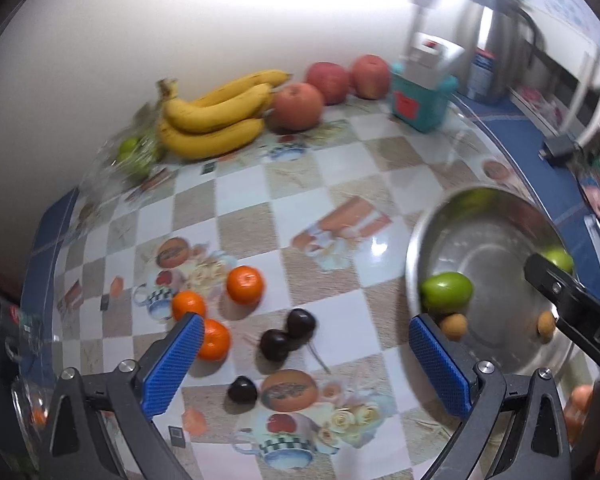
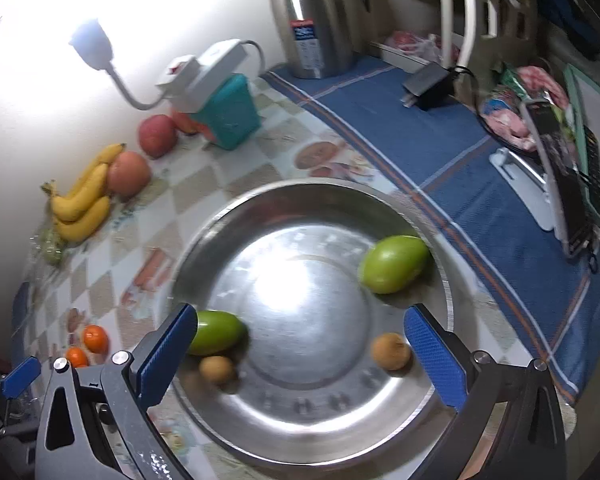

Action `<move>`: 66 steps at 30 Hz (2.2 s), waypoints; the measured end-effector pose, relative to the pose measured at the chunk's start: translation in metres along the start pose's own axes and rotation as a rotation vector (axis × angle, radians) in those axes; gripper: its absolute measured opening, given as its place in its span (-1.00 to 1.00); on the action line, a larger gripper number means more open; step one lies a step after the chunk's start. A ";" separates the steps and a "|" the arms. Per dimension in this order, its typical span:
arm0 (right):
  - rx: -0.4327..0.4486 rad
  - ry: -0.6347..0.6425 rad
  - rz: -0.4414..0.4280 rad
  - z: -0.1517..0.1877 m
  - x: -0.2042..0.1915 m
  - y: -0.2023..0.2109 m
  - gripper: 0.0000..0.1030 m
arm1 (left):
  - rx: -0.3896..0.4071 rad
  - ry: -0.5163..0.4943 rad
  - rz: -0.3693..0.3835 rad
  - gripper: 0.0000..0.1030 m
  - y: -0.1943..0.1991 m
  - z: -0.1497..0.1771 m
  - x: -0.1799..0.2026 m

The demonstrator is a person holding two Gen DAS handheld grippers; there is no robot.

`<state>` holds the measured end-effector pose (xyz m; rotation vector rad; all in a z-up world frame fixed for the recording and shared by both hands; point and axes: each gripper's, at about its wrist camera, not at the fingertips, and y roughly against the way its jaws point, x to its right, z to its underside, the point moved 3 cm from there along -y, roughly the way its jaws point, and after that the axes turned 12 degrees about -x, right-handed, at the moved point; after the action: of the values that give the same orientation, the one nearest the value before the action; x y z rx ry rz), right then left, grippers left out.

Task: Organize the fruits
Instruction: 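Move both tools away from the basin toward the dark plums beside the oranges, then close the right gripper on a dark plum while the left gripper grasps another plum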

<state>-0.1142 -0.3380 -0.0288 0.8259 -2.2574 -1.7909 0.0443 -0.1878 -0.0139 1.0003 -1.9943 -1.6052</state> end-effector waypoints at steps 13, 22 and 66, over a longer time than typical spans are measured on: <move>-0.055 0.134 -0.076 0.013 -0.061 -0.015 1.00 | 0.045 0.206 -0.029 1.00 0.011 0.014 -0.064; -0.049 0.226 -0.081 0.017 -0.101 -0.018 0.99 | -0.044 0.367 0.080 1.00 -0.017 0.032 -0.105; -0.288 0.357 -0.170 0.053 -0.184 -0.097 -0.29 | -0.298 0.511 0.374 -0.16 -0.087 0.059 -0.111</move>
<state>0.0482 -0.2146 -0.0937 1.1934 -1.7078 -1.8049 0.1022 -0.0746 -0.0983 0.7673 -1.4423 -1.2399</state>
